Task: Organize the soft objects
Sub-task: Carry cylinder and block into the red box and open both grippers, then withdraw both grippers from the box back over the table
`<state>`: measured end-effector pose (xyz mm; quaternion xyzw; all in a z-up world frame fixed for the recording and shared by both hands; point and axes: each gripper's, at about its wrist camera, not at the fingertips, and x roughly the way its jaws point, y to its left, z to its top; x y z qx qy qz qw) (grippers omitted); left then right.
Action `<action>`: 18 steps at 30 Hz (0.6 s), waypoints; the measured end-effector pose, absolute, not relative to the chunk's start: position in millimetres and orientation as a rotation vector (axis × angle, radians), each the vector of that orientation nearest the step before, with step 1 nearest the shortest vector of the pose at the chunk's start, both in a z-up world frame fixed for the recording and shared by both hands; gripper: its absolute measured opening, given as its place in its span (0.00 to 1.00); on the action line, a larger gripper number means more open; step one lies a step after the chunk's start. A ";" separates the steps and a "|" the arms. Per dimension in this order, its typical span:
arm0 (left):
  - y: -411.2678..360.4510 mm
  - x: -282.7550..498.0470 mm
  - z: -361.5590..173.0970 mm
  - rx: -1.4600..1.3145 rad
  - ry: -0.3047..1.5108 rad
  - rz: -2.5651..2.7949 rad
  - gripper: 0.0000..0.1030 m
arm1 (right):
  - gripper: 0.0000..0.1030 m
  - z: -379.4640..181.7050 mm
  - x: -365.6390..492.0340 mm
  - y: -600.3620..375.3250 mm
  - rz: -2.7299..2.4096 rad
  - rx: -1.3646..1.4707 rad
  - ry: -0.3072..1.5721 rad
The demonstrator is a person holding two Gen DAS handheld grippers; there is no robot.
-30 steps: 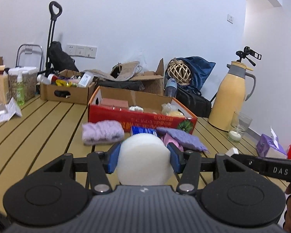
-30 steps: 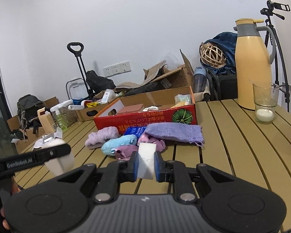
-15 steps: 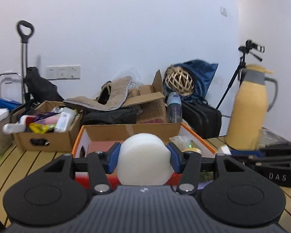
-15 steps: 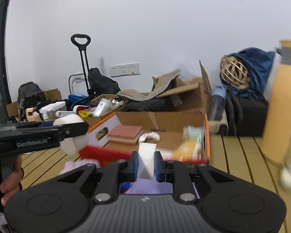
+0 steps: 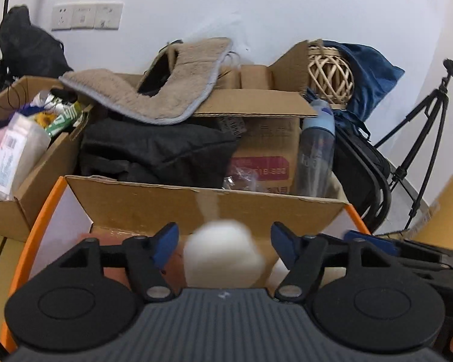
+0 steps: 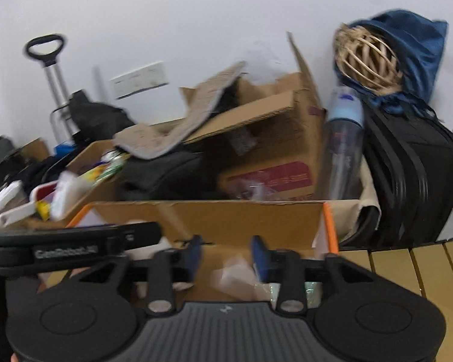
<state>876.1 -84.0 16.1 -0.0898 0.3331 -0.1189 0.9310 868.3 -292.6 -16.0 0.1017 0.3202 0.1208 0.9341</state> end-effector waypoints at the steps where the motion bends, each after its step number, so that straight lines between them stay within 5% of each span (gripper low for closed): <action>1: -81.1 876.2 14.7 -0.190 0.678 -0.247 0.78 | 0.61 -19.6 867.9 -295.6 0.244 0.222 0.648; 15: -53.6 799.8 78.0 -0.149 0.570 -0.275 0.82 | 0.62 43.8 797.6 -292.4 0.228 0.104 0.533; 18: -42.1 756.9 101.2 -0.128 0.533 -0.287 0.82 | 0.71 62.8 753.4 -297.7 0.234 0.078 0.499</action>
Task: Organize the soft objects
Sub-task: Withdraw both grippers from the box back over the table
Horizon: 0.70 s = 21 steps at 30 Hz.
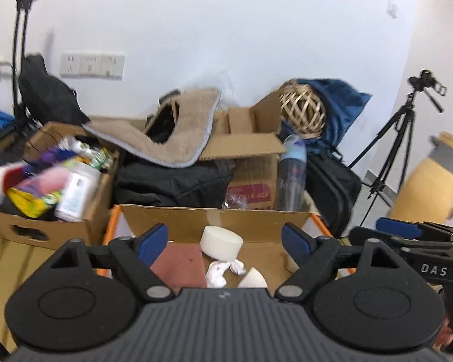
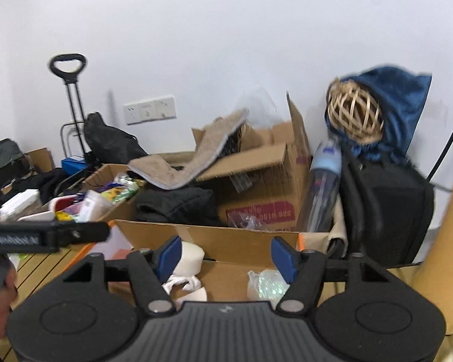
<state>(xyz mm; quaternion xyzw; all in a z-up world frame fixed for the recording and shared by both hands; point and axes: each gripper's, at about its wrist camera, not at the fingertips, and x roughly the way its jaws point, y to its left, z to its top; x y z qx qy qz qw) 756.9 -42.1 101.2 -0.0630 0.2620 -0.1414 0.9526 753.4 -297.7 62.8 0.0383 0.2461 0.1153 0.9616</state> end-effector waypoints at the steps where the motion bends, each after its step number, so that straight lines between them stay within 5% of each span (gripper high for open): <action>1: -38.8 741.8 106.2 -0.123 0.523 -0.297 0.82 | 0.73 65.5 738.4 -299.8 0.230 0.075 0.492; 11: 1.0 535.7 115.1 0.019 0.289 -0.276 0.95 | 0.81 60.2 546.1 -305.1 0.238 0.047 0.400; 21: 24.8 396.1 37.1 -0.027 0.379 -0.135 0.99 | 0.93 19.9 383.8 -327.3 0.171 0.181 0.352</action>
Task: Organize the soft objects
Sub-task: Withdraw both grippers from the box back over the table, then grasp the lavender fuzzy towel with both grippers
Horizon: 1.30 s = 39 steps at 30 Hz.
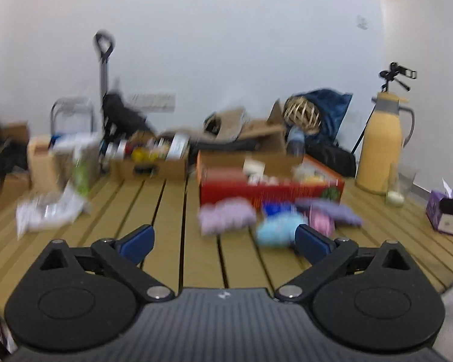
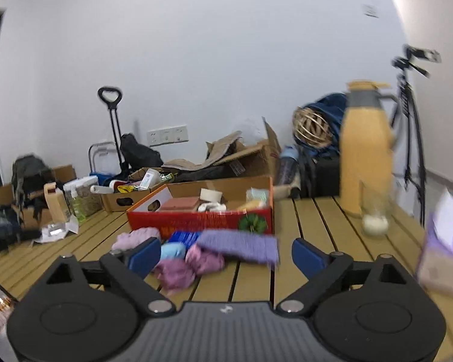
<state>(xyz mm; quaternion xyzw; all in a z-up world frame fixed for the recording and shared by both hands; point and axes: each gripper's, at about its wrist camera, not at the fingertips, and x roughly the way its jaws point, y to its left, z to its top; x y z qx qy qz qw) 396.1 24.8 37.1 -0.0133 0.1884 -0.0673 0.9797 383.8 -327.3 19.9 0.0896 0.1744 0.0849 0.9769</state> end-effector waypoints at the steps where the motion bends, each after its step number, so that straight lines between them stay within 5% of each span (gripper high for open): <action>1: 26.1 388.4 30.8 -0.044 0.398 -0.135 0.99 | 0.93 15.0 375.5 -327.0 0.176 0.189 0.367; 13: 34.7 345.1 35.0 -0.083 0.387 -0.166 0.99 | 0.93 19.8 338.3 -286.7 0.184 0.035 0.321; 26: 48.1 437.2 11.9 -0.149 0.442 -0.114 0.99 | 0.88 -9.9 421.9 -267.8 0.206 0.081 0.362; 32: 35.7 517.1 11.1 -0.154 0.451 -0.135 0.87 | 0.80 -1.8 498.9 -266.2 0.231 0.140 0.407; 34: 37.6 545.4 8.0 -0.203 0.484 -0.121 0.73 | 0.79 -1.6 529.1 -256.4 0.279 0.149 0.429; 39: 47.9 601.1 -17.2 -0.322 0.562 -0.109 0.66 | 0.62 -17.5 604.6 -200.9 0.447 0.140 0.537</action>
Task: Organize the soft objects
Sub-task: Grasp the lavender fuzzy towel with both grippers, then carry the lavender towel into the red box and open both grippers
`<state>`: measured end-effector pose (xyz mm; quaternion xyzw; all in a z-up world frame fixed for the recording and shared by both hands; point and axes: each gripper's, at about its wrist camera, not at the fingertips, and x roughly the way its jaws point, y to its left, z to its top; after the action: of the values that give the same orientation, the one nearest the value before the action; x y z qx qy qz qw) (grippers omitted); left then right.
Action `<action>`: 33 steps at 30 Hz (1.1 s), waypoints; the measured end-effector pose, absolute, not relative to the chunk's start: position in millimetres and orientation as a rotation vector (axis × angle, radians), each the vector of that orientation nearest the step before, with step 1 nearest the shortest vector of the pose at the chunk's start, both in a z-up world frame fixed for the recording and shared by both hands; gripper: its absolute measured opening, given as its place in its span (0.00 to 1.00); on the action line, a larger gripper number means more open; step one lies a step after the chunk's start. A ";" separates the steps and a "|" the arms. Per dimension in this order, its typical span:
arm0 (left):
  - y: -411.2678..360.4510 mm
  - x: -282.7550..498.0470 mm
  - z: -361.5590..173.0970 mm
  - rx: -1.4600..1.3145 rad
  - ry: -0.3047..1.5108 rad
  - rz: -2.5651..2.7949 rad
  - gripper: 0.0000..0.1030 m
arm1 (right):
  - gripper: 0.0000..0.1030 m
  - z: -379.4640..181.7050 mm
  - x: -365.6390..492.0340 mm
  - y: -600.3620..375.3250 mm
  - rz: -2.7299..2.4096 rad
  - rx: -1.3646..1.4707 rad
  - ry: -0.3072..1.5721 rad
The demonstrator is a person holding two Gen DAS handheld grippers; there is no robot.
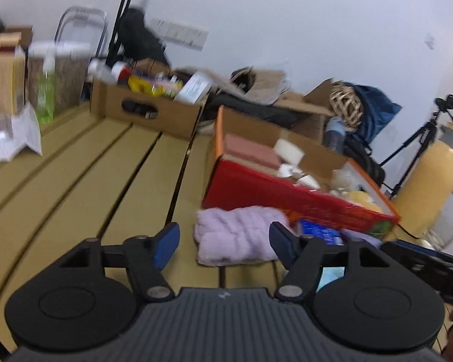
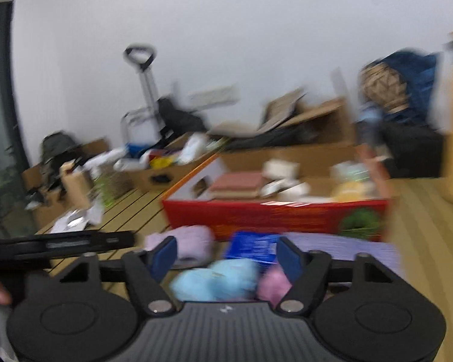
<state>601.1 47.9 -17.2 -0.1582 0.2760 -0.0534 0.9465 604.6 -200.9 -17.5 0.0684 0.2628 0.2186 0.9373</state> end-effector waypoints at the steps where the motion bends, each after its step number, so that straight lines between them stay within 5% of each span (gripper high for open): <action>1: 51.9 606.0 -24.7 -0.351 0.567 -0.116 0.67 | 0.59 -21.9 617.0 -191.0 0.459 0.132 0.554; 4: 67.2 619.1 -45.7 -0.454 0.628 -0.163 0.67 | 0.56 -40.5 651.3 -163.0 0.467 0.118 0.617; 7: 74.9 623.3 -49.4 -0.491 0.611 -0.185 0.65 | 0.43 -54.1 667.4 -151.6 0.505 0.159 0.655; 8: 76.1 624.0 -49.7 -0.492 0.614 -0.192 0.61 | 0.41 -57.3 669.9 -150.3 0.511 0.168 0.663; 10: 76.8 626.6 -51.2 -0.504 0.638 -0.220 0.32 | 0.35 -61.8 674.1 -148.3 0.523 0.187 0.675; 15: 77.4 622.1 -47.3 -0.500 0.616 -0.271 0.18 | 0.20 -61.0 666.8 -145.4 0.521 0.169 0.646; 25: 64.6 579.8 7.1 -0.447 0.423 -0.369 0.17 | 0.18 -11.2 605.1 -163.2 0.531 0.188 0.425; 33: 1.8 628.1 88.3 -0.313 0.305 -0.505 0.17 | 0.18 70.0 629.7 -229.7 0.431 0.215 0.300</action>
<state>628.1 1.8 88.3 -0.1534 0.1498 -0.2479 0.9447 629.7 -229.7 70.0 0.1063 0.1479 0.2128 0.9600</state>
